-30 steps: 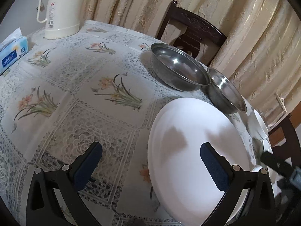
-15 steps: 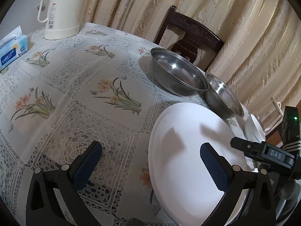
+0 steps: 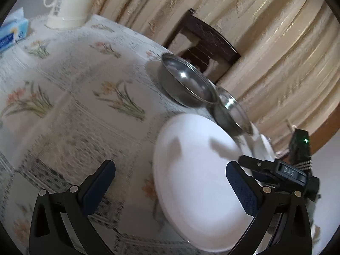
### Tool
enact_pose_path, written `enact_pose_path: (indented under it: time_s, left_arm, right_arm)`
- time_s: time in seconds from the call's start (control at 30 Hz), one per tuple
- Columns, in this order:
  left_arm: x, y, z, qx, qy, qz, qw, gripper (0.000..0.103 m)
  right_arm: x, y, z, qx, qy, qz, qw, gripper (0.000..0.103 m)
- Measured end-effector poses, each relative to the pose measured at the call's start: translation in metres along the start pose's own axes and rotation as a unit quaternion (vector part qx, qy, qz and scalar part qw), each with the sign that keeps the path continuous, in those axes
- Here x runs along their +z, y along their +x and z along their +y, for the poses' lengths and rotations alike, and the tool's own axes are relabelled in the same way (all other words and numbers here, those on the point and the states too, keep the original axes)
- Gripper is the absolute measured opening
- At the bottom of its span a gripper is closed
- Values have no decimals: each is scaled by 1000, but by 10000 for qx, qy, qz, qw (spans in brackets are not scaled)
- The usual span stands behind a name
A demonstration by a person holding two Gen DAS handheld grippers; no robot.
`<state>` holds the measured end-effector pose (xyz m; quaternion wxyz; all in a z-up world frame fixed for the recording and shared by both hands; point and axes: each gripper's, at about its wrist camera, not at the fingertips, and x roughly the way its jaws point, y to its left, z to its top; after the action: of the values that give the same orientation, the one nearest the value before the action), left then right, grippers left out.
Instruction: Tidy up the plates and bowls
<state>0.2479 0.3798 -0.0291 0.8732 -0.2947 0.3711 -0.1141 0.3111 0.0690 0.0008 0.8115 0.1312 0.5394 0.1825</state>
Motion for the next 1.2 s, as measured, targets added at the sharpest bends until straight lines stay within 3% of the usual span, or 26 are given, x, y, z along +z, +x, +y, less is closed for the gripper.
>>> enact_pose_path:
  time_s: [0.1,0.2,0.27,0.33,0.4,0.47,0.53,0.6,0.8,0.93,1.2]
  left_arm:
    - [0,0,0,-127,-55,50,9999,103]
    - [0,-1,1,-272,-164,67,9995,100]
    - [0,2,3,-541,-246,200,9980,84]
    - [-2,8,3,-750,-294,392,9960,75]
    - [-4,9,-2,-720,-171,428,9963,71]
    - [-5,9,-5,-668,-106,409,9969,71]
    - [-5,10,-5,-644,-101,405,9971,68]
    - [-5,11,-5,-614,-125,406,9972,65]
    - [-7,10,-3,-521,-34,375,9979,61]
    - [-9,10,-7,-408,96,330,9986,61]
    - [-8,9,-10,-288,179,232,9992,61]
  right_arm:
    - [3,-3,-9,327,78,108,9994,103]
    - [4,-3,-6,277,-78,190,9994,103]
    - [2,-2,-2,145,-131,137,9997,103]
    - [-1,-2,2,17,-166,68,9998,103]
    - [-4,-1,5,59,-184,29,9998,102]
    - [-5,-1,9,145,-206,31,9997,94]
    - [-7,0,14,148,-259,54,9995,80]
    - [-8,1,17,203,-268,72,9994,75]
    - [-11,5,17,254,-170,112,9995,40]
    - [-14,5,15,216,-146,50,9996,34]
    - [-16,-1,17,368,5,-70,9993,34]
